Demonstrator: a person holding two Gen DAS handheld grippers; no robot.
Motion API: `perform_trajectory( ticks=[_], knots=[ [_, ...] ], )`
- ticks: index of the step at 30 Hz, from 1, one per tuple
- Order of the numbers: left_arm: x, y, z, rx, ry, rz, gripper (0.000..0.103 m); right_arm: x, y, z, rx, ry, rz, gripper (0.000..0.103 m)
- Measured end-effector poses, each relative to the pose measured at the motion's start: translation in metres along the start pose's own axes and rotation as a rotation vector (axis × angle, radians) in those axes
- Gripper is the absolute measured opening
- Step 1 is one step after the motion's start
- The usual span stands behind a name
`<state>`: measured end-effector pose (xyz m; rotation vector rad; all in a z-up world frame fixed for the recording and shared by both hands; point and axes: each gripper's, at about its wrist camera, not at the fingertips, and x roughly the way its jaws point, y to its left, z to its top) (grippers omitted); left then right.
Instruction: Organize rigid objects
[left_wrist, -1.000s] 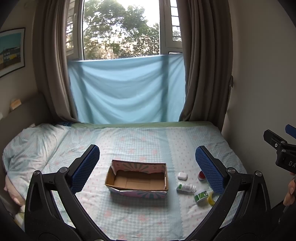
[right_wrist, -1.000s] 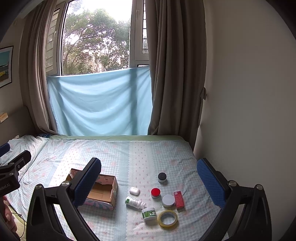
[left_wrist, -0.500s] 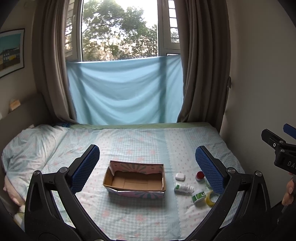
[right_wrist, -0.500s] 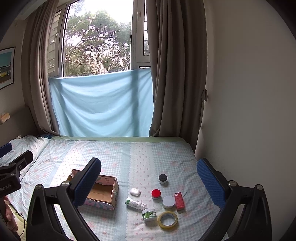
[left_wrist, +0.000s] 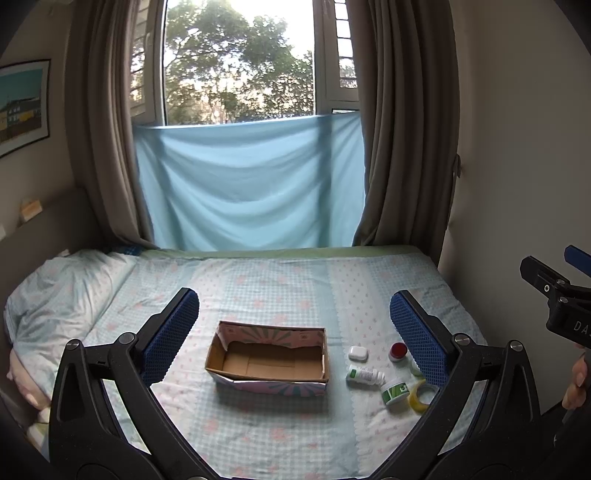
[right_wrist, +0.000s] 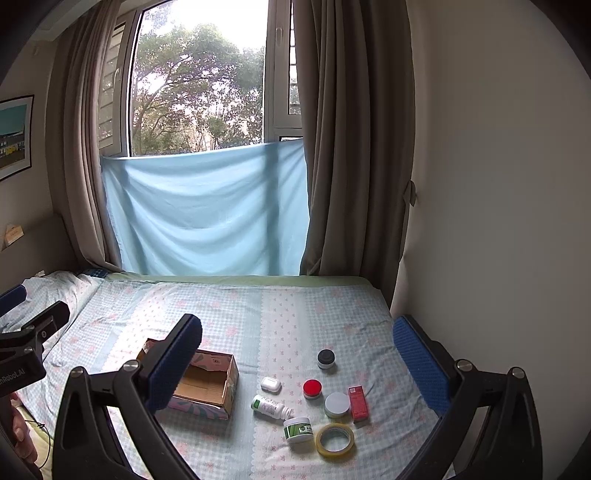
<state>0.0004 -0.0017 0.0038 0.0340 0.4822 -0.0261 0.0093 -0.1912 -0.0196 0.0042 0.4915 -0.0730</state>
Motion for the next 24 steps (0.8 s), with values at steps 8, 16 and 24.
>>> perform_trajectory(
  ticks=[8, 16, 24],
  knots=[
    [-0.0021, -0.0020, 0.0010, -0.001, -0.001, 0.006, 0.103, 0.0015, -0.0021, -0.0008, 0.001, -0.004, 0.011, 0.103],
    [-0.0023, 0.0002, 0.0018, -0.002, -0.005, 0.012, 0.103, 0.0017, -0.0028, -0.0012, 0.000, -0.010, 0.014, 0.103],
    [-0.0006, 0.0008, 0.0022, -0.002, -0.006, 0.016, 0.103, 0.0028, -0.0032, 0.0009, 0.004, -0.011, 0.011, 0.103]
  ],
)
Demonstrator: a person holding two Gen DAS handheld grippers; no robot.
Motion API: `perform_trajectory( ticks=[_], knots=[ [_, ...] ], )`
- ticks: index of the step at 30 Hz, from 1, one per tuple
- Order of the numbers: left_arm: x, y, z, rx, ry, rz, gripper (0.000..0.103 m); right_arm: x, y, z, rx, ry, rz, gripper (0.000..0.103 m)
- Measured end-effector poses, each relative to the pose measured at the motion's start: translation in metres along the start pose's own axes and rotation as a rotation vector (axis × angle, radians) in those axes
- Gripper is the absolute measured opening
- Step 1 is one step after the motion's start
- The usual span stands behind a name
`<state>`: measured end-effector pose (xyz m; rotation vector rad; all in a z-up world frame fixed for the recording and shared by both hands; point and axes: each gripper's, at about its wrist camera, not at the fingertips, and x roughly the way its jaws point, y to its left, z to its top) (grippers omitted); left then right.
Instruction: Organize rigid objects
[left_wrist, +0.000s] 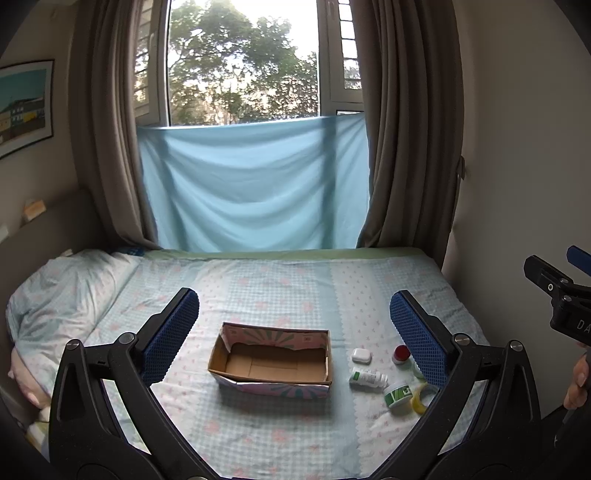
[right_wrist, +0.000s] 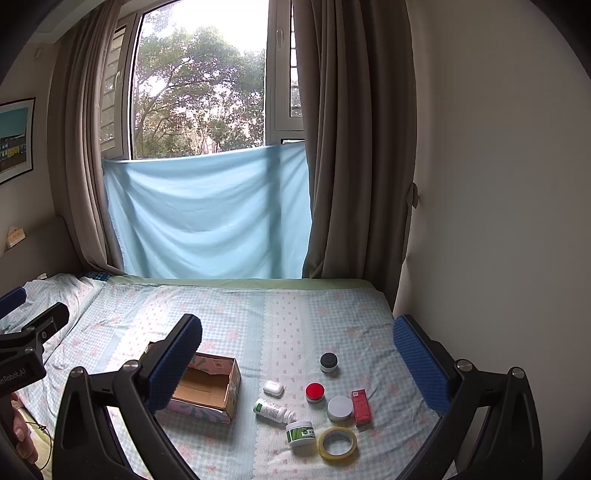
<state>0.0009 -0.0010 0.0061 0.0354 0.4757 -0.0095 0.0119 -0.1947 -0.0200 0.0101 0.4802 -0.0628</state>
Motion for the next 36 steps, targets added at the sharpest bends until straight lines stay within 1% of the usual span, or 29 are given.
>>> perform_trajectory(
  ticks=[4, 9, 12, 16, 19, 22, 24, 29, 32, 36],
  knots=[
    [0.004, -0.001, 0.002, 0.000, 0.010, -0.009, 0.103, 0.002, -0.001, 0.002, 0.002, 0.000, -0.005, 0.103],
    [0.016, -0.001, 0.010, 0.015, 0.045, -0.018, 0.103, 0.006, -0.005, 0.008, 0.013, 0.022, -0.023, 0.103],
    [0.030, -0.004, 0.013, 0.036, 0.075, -0.028, 0.103, 0.014, -0.012, 0.010, 0.028, 0.054, -0.041, 0.103],
    [0.060, -0.014, 0.009, 0.056, 0.122, -0.054, 0.103, 0.029, -0.025, 0.007, 0.035, 0.088, -0.078, 0.103],
    [0.092, -0.028, 0.000, 0.045, 0.218, -0.096, 0.103, 0.047, -0.042, 0.000, 0.051, 0.134, -0.093, 0.103],
    [0.122, -0.047, -0.016, 0.028, 0.306, -0.133, 0.103, 0.070, -0.065, -0.011, 0.075, 0.184, -0.102, 0.103],
    [0.146, -0.063, -0.029, 0.013, 0.371, -0.129, 0.103, 0.090, -0.081, -0.021, 0.088, 0.221, -0.102, 0.103],
    [0.208, -0.101, -0.070, -0.070, 0.549, -0.134, 0.103, 0.149, -0.121, -0.052, 0.092, 0.326, -0.104, 0.103],
    [0.247, -0.119, -0.097, -0.128, 0.646, -0.111, 0.102, 0.188, -0.142, -0.075, 0.086, 0.406, -0.095, 0.103],
    [0.299, -0.145, -0.133, -0.179, 0.763, -0.083, 0.102, 0.244, -0.163, -0.112, 0.039, 0.533, -0.096, 0.103]
  ],
)
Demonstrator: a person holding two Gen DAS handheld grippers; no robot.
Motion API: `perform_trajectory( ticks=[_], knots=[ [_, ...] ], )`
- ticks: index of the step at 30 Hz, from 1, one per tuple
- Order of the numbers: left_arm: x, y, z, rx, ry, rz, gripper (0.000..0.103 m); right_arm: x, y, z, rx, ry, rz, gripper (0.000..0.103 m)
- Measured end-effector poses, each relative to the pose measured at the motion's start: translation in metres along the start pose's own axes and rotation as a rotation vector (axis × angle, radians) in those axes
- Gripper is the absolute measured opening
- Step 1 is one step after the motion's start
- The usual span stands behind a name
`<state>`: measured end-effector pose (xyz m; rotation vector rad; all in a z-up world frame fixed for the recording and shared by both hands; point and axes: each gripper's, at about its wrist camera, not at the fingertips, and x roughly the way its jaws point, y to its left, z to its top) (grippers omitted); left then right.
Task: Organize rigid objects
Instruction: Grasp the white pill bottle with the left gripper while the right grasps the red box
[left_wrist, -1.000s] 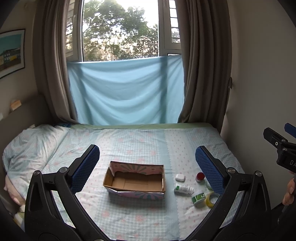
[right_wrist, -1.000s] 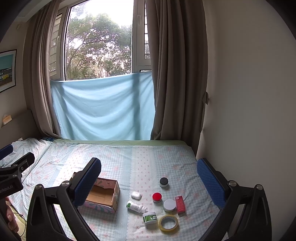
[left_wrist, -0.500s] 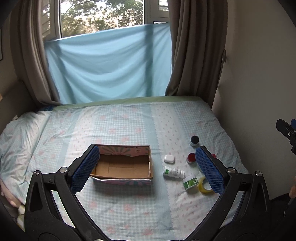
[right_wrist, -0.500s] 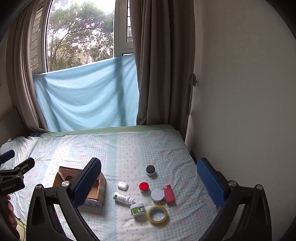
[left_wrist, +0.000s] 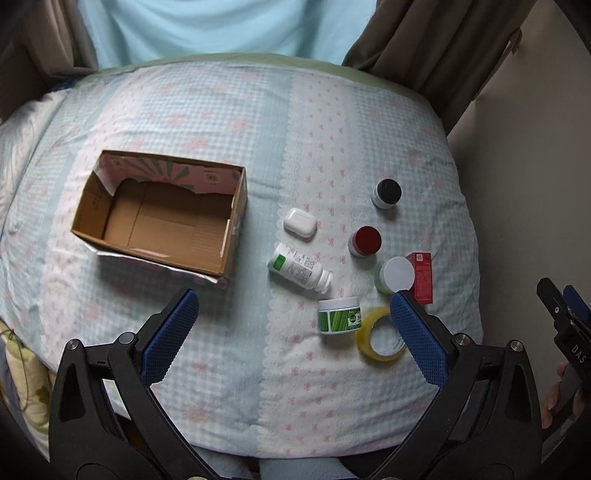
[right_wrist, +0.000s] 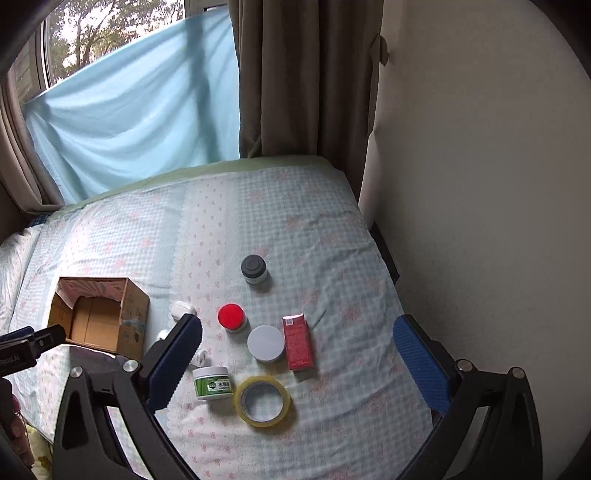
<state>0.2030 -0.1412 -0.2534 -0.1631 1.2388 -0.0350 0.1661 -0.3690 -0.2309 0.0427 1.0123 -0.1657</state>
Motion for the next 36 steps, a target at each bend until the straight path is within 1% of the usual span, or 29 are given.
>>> perform_trajectory(
  ticks=[3, 6, 9, 15, 17, 18, 19, 20, 21, 22, 24, 26, 27, 28, 30, 33, 35, 36],
  knots=[
    [0.049, -0.008, 0.003, -0.057, 0.086, 0.011, 0.102, 0.050, -0.007, -0.006, -0.039, 0.106, -0.004, 0.103],
    [0.095, -0.012, 0.003, -0.141, 0.176, 0.011, 0.103, 0.095, -0.012, -0.015, -0.070, 0.203, -0.005, 0.103],
    [0.139, -0.011, 0.002, -0.221, 0.250, 0.024, 0.102, 0.136, -0.015, -0.024, -0.091, 0.277, 0.005, 0.103],
    [0.216, 0.000, -0.003, -0.371, 0.345, 0.074, 0.102, 0.213, -0.010, -0.040, -0.151, 0.429, 0.008, 0.103],
    [0.237, 0.006, -0.005, -0.425, 0.372, 0.077, 0.099, 0.238, -0.007, -0.047, -0.172, 0.491, 0.004, 0.096],
    [0.246, 0.009, -0.006, -0.446, 0.382, 0.081, 0.097, 0.250, -0.006, -0.052, -0.185, 0.523, -0.013, 0.094],
    [0.255, 0.011, -0.006, -0.465, 0.391, 0.084, 0.096, 0.260, -0.005, -0.057, -0.196, 0.546, -0.034, 0.089],
    [0.263, 0.013, -0.007, -0.484, 0.398, 0.086, 0.095, 0.269, -0.005, -0.061, -0.196, 0.566, -0.022, 0.086],
    [0.269, 0.016, -0.007, -0.501, 0.402, 0.089, 0.093, 0.274, -0.007, -0.063, -0.178, 0.572, 0.005, 0.086],
    [0.276, 0.018, -0.007, -0.520, 0.406, 0.089, 0.091, 0.279, -0.008, -0.065, -0.169, 0.578, 0.005, 0.081],
    [0.286, 0.022, -0.008, -0.560, 0.411, 0.075, 0.089, 0.288, -0.006, -0.068, -0.189, 0.599, 0.008, 0.077],
    [0.295, 0.025, -0.009, -0.593, 0.414, 0.063, 0.088, 0.295, -0.006, -0.069, -0.189, 0.607, 0.013, 0.075],
    [0.300, 0.027, -0.009, -0.603, 0.415, 0.062, 0.085, 0.298, -0.006, -0.070, -0.187, 0.610, 0.019, 0.073],
    [0.303, 0.029, -0.008, -0.613, 0.415, 0.061, 0.079, 0.301, -0.005, -0.069, -0.191, 0.615, 0.021, 0.071],
    [0.312, 0.032, -0.007, -0.641, 0.420, 0.056, 0.073, 0.307, -0.003, -0.068, -0.208, 0.624, 0.015, 0.069],
    [0.326, 0.043, -0.015, -0.697, 0.436, 0.039, 0.069, 0.314, -0.001, -0.068, -0.215, 0.637, 0.014, 0.063],
    [0.329, 0.046, -0.017, -0.711, 0.435, 0.041, 0.067, 0.316, 0.000, -0.067, -0.212, 0.643, 0.012, 0.062],
    [0.330, 0.047, -0.017, -0.716, 0.432, 0.037, 0.062, 0.318, 0.000, -0.067, -0.213, 0.643, 0.012, 0.061]
  ],
)
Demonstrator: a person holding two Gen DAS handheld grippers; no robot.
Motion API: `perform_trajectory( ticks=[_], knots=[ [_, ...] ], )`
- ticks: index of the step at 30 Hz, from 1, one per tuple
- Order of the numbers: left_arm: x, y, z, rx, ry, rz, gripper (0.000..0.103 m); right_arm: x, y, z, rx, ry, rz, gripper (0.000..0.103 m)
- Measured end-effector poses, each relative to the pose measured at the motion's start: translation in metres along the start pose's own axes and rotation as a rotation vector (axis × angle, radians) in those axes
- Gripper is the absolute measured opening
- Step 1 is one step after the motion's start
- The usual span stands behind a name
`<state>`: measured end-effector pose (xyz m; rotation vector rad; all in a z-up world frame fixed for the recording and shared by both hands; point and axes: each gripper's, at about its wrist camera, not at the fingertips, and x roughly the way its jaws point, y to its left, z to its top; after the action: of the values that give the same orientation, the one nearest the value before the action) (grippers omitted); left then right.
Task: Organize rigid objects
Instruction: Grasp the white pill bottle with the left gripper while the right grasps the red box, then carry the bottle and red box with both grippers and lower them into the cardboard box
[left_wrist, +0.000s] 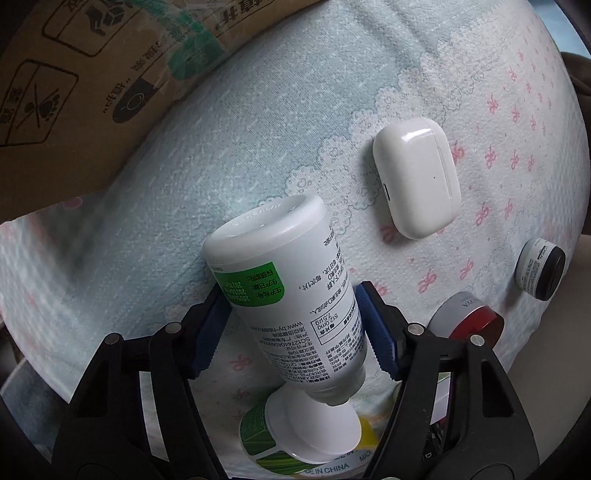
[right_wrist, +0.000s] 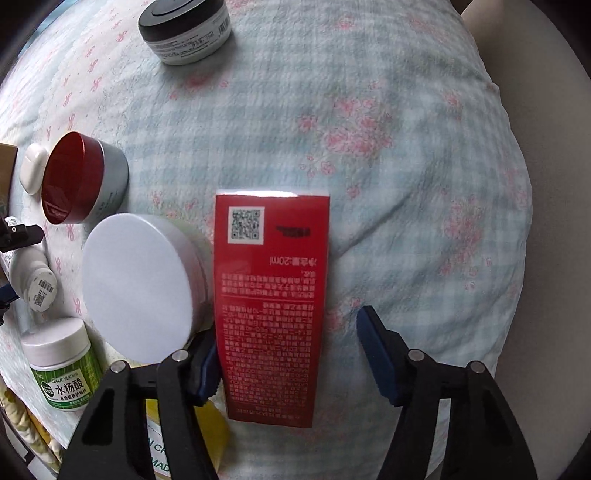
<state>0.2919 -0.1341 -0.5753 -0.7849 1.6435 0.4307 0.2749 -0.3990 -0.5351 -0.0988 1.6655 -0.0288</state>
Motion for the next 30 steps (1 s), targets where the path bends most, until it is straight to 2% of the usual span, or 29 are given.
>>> perform_trajectory(
  ticks=[1, 2, 5, 6, 7, 12, 15, 18, 22, 25, 30],
  knots=[
    [-0.001, 0.001, 0.001, -0.004, -0.002, -0.009, 0.057, 0.000, 0.000, 0.001, 0.001, -0.001, 0.000, 0.060],
    [-0.003, 0.003, 0.003, -0.010, -0.003, -0.016, 0.056, 0.000, 0.000, 0.006, 0.003, -0.002, 0.001, 0.059],
    [-0.003, 0.009, 0.005, -0.023, -0.008, -0.033, 0.055, -0.004, -0.001, 0.024, 0.007, -0.008, 0.016, 0.047],
    [-0.006, 0.009, 0.003, -0.017, -0.010, -0.033, 0.055, -0.005, 0.002, 0.026, 0.002, -0.012, 0.014, 0.039],
    [-0.006, 0.009, 0.005, -0.006, -0.010, -0.031, 0.054, -0.006, 0.004, 0.029, -0.004, -0.012, 0.001, 0.038],
    [-0.022, 0.013, -0.002, 0.038, -0.023, -0.034, 0.054, -0.009, 0.012, 0.028, 0.027, -0.026, 0.006, 0.038],
    [-0.031, 0.006, -0.002, 0.081, -0.057, -0.037, 0.054, -0.014, 0.010, 0.024, 0.056, -0.037, 0.021, 0.038],
    [-0.040, -0.011, 0.000, 0.139, -0.084, -0.046, 0.053, -0.027, 0.006, 0.015, 0.083, -0.053, 0.027, 0.037],
    [-0.064, -0.020, -0.005, 0.215, -0.120, -0.066, 0.054, -0.061, -0.019, 0.009, 0.117, -0.093, 0.024, 0.037],
    [-0.093, -0.025, -0.006, 0.270, -0.155, -0.083, 0.053, -0.093, -0.029, 0.002, 0.150, -0.131, 0.039, 0.038],
    [-0.165, -0.025, -0.026, 0.358, -0.239, -0.123, 0.053, -0.148, -0.032, -0.012, 0.178, -0.210, 0.046, 0.037]
  ],
)
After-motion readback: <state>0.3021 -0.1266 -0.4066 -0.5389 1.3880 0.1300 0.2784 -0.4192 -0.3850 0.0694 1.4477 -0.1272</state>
